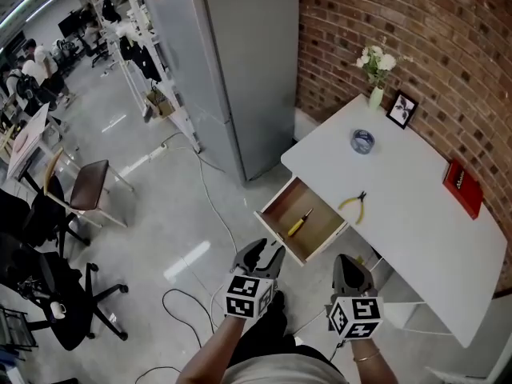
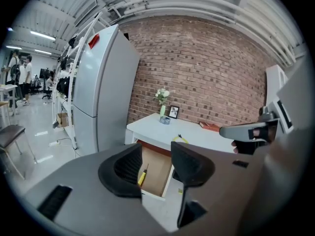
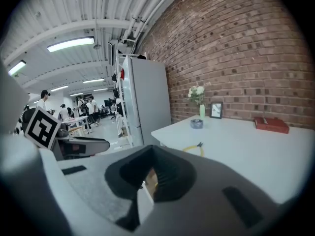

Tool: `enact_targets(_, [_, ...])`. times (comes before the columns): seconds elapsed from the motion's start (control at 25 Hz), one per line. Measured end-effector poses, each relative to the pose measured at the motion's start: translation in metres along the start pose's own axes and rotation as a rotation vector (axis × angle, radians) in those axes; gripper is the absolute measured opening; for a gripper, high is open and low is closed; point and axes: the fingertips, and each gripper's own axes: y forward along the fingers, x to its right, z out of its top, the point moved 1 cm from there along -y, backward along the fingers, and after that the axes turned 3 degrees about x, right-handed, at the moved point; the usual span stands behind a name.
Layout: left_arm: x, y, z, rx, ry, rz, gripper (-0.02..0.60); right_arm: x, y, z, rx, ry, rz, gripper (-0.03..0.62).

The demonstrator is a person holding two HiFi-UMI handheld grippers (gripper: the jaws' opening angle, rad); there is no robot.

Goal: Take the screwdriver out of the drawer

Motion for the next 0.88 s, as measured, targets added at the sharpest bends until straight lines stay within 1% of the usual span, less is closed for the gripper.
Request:
enact_targets(0.16, [-0.020, 0.025, 0.007, -0.017, -0.010, -0.011, 0.179, 0.000, 0.027, 0.009, -0.013, -0.005, -0.012, 0.002])
enact_targets(0.44, [-0.043, 0.057, 0.005, -0.073, -0.011, -0.030, 0.179, 0.001, 0.061, 0.015, -0.038, -0.023, -0.030, 0.002])
enact_targets(0.64, [-0.048, 0.073, -0.001, -0.110, 0.003, -0.054, 0.178, 0.004, 0.070, 0.018, -0.036, -0.015, -0.051, 0.002])
enact_targets(0.88, [-0.040, 0.103, -0.019, -0.182, 0.032, -0.074, 0.175, 0.026, 0.075, 0.011, -0.052, -0.003, -0.084, 0.002])
